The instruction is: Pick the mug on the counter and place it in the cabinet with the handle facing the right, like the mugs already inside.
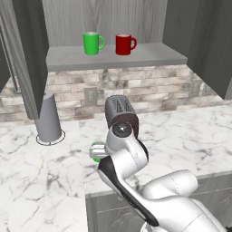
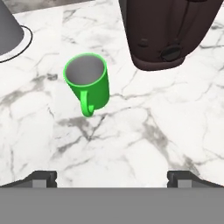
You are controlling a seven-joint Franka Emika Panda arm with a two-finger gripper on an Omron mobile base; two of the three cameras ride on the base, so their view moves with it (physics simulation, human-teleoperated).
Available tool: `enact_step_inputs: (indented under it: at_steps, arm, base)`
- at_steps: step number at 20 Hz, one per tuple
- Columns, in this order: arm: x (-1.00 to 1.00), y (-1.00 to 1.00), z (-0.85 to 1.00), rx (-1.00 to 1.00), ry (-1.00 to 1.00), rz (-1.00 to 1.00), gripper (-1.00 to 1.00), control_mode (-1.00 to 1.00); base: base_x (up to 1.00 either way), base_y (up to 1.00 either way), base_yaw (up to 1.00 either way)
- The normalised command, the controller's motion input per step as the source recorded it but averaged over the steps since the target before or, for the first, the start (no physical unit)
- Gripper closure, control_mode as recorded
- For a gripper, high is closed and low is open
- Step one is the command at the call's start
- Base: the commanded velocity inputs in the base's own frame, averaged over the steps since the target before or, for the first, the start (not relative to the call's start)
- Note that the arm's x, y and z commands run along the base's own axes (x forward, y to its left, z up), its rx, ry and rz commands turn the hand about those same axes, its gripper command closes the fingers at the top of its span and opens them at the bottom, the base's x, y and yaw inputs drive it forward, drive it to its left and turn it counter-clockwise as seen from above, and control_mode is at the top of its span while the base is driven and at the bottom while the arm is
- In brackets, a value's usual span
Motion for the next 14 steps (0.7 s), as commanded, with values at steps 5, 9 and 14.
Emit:
enact_step_inputs:
  at_steps: [5,9,14]
  arm:
    - [0.15,0.07,-0.09,-0.03,0.00,0.00,-1.00,-1.00]
    - [0.18,0.07,-0.11,-0.02,0.00,0.00,-1.00,-1.00]
    - [0.18,0.05,-0.16,-0.01,0.00,0.00,-1.00,-1.00]
  base:
    - [0.00,0.00,0.00]
    - [0.00,0.00,0.00]
    - [0.00,0.00,0.00]
